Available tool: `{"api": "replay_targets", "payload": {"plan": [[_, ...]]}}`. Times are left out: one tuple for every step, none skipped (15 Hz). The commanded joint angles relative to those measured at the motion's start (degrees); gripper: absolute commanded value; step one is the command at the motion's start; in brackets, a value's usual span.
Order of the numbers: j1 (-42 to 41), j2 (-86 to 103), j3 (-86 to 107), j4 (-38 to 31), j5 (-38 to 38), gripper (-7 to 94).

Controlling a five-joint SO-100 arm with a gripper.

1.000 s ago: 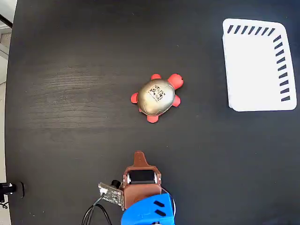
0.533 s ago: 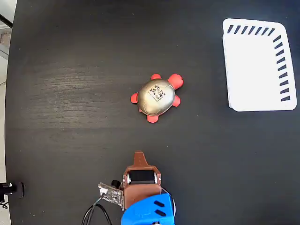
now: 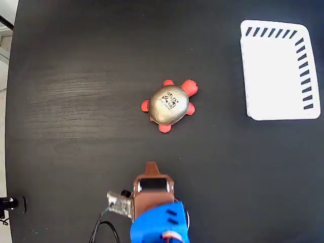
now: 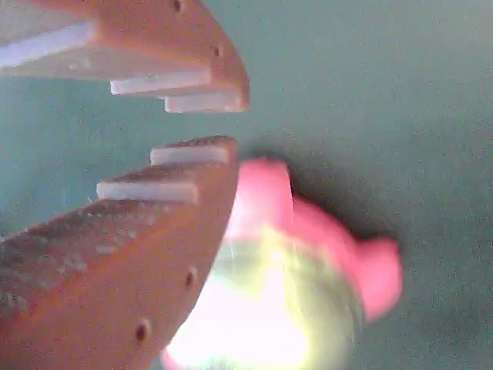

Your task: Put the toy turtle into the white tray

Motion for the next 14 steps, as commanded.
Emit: {"api": "replay_targets", "payload": {"plan": [[0.53,-12.92,-7.12,-5.01,-1.05,0],[1.93,-19.86,-12.22,-5.45,-3.6,0],[3.16,-25.84,-17.84,-5.1,-5.71,0],[4.13,-31.29,-23.38,-4.22,-7.65,0],[5.36,-36.56,-28.39,-3.96,-8.61,0],[6.59,-41.31,-33.4,-3.87,-9.76,0],[7.91,-45.79,-38.06,-3.34,-10.72,0],[8.88,-49.83,-42.45,-2.11,-12.57,0],[9.84,-53.79,-46.76,-0.26,-14.94,0],[10.46,-57.13,-50.71,1.76,-18.54,0],[10.99,-59.94,-54.32,4.13,-22.32,1],[11.25,-62.4,-57.66,5.98,-25.4,3],[11.34,-64.42,-60.64,8.17,-28.65,10],[11.34,-66.27,-62.84,10.9,-32.7,19]]}}
